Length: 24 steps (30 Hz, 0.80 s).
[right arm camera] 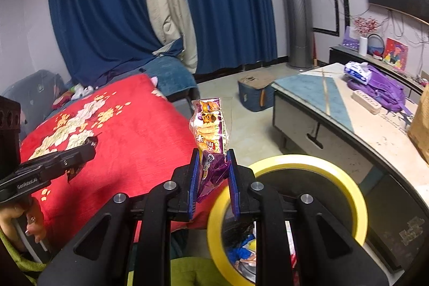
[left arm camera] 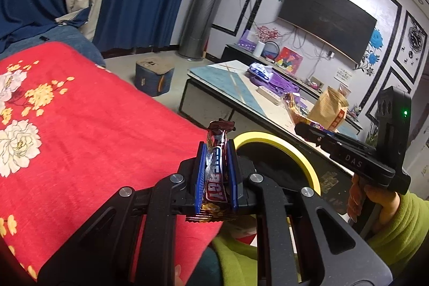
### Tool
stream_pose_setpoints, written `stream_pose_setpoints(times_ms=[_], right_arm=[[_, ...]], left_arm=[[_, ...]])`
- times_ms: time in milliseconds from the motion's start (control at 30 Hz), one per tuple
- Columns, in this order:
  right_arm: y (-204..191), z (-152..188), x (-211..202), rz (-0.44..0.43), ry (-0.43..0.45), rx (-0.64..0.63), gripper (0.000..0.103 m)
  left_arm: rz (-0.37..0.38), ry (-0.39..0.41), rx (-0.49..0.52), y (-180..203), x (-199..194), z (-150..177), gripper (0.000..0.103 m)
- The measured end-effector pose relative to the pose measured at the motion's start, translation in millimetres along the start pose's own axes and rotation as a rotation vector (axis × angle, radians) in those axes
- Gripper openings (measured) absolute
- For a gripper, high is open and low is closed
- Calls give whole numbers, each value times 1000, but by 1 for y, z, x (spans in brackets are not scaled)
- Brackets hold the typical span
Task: Collect trash
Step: 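Lift the candy bar and orange wrapper and carry both over the yellow bin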
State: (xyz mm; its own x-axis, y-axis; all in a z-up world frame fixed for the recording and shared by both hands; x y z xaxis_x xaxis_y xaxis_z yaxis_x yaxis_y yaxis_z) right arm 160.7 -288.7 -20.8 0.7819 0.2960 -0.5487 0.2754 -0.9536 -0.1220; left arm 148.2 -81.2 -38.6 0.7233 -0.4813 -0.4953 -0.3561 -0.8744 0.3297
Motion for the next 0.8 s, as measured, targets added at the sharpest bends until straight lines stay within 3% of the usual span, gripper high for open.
stream_pose_setpoints(times_ms=[400,800], right_arm=[[34,10,-26,83,35,59,19],[63,30,-31,144,9,107,19]], left_arm=[[71,-9,77,39,14,2,10],[119,-45,144,71,44,0,10]])
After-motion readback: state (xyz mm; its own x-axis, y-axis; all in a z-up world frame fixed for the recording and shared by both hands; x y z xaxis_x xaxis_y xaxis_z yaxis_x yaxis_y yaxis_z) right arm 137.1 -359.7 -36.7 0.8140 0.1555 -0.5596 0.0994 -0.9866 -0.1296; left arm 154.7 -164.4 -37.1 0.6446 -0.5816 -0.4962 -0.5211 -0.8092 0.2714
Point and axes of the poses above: each gripper's, at about its wrist camera, not at the fingertips, and x roughly the way its jaws point, y to its right, z to its underside, the point moved 1 cm from there along x, roughly the way its jaws point, and after that the axes turned 2 degrees about z, right-handed, at the moved point
